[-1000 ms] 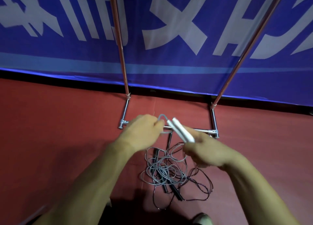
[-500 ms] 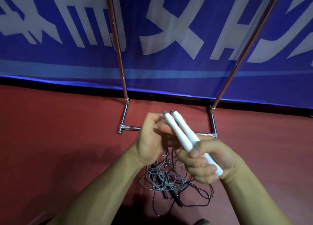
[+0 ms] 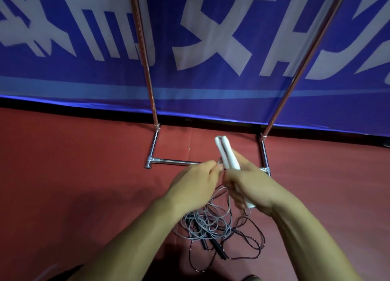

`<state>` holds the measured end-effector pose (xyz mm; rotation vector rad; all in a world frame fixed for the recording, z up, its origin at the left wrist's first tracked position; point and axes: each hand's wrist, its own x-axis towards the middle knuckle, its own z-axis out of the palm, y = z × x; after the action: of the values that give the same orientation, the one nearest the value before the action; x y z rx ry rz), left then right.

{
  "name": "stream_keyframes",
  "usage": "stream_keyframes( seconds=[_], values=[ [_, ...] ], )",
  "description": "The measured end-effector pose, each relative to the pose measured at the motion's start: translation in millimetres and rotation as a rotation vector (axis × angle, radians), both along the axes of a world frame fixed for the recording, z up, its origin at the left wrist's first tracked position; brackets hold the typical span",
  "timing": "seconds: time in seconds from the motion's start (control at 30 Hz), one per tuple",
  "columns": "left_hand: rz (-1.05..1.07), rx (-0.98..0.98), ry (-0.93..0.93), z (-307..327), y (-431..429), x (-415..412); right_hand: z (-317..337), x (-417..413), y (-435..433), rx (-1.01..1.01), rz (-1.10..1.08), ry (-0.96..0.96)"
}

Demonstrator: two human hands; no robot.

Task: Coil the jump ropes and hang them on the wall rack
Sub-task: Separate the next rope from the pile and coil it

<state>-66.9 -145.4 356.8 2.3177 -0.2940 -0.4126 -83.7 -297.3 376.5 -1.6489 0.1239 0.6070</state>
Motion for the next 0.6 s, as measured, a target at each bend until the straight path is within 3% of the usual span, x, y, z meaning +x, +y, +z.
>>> stream_keyframes(
  seconds=[0.1,0.17,0.23,0.37,0.43,0.5,0.6],
  values=[
    [-0.109,0.349,-0.277,5.8,6.9,-3.1,-6.9,-0.9,-0.9,-0.561,0.192,-0.202],
    [-0.145,0.399,-0.370,11.9,17.4,3.3,-5.0,-3.3,-1.3,-0.645,0.336,-0.139],
    [-0.225,0.380,-0.425,13.4,26.7,6.6,3.0,-4.6,-2.5,-0.607,0.457,0.034],
    [-0.254,0.144,-0.329,7.0,26.6,-3.3,12.2,-15.7,6.0,-0.377,0.682,0.333],
    [-0.192,-0.087,-0.102,4.6,29.9,3.6,14.5,-15.9,5.3,-0.177,0.725,0.375],
    [-0.144,-0.462,0.188,6.0,32.2,8.2,15.1,-14.4,-2.8,0.066,0.714,0.394],
    [-0.008,-0.905,0.575,8.3,22.8,4.2,10.9,-12.5,-10.3,0.534,0.597,0.417]
  ],
)
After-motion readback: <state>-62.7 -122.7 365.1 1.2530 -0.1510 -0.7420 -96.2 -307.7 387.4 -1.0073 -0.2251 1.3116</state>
